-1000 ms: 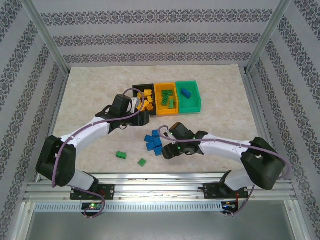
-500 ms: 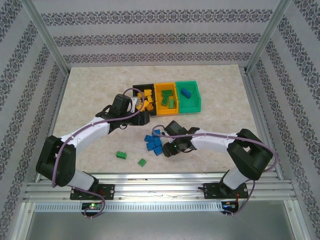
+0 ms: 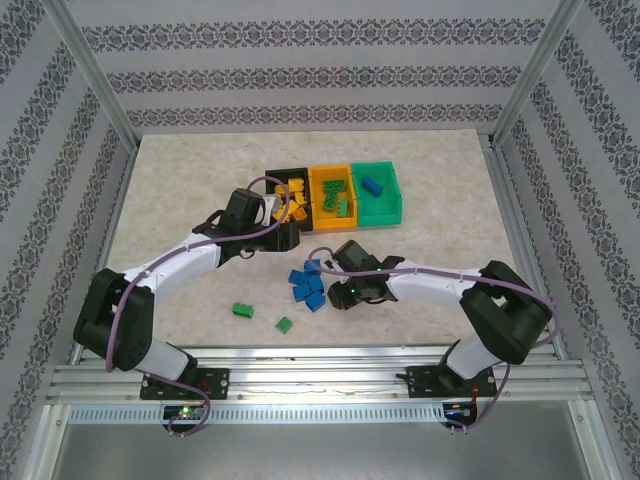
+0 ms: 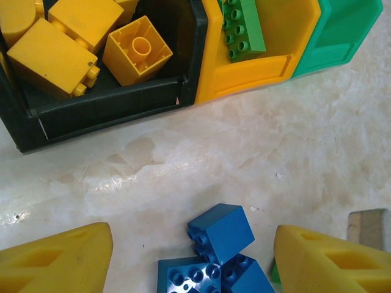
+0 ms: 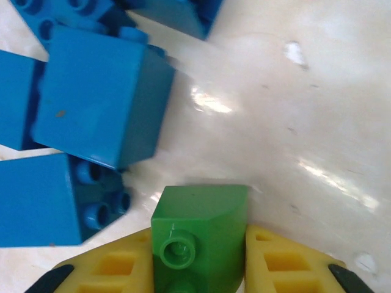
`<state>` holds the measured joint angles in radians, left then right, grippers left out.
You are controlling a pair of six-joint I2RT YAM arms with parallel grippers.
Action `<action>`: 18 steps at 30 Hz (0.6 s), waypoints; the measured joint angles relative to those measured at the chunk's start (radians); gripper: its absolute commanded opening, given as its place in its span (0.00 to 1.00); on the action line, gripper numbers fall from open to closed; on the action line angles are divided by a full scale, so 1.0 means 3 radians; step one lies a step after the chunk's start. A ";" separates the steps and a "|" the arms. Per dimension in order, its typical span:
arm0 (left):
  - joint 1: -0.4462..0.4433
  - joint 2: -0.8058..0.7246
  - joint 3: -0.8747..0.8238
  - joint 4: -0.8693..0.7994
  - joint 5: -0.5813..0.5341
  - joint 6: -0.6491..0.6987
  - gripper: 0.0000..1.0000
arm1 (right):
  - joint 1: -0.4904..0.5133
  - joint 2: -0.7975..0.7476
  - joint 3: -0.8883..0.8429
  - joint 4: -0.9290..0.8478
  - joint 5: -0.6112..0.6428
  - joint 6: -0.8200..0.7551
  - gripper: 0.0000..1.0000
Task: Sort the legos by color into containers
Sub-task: Pick up the lego from the bottom-center of the table, then place the lego in the container.
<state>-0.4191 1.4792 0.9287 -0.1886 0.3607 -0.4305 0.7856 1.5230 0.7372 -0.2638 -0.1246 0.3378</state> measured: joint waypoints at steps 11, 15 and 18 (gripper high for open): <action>0.0000 -0.0017 -0.0027 0.0001 -0.0023 0.0000 0.70 | -0.0537 -0.0510 -0.0095 0.0371 0.0075 0.0178 0.28; 0.0000 -0.0072 -0.0060 -0.0024 -0.0050 0.0001 0.70 | -0.0712 -0.0356 0.0121 0.0478 0.0078 0.0212 0.28; 0.0000 -0.0173 -0.0086 -0.0047 -0.0089 0.0003 0.70 | -0.0844 -0.0034 0.0501 0.0576 0.0051 0.0209 0.29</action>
<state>-0.4191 1.4273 0.9028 -0.2028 0.3340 -0.4297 0.5323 1.5127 0.8875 -0.0910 -0.1093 0.4004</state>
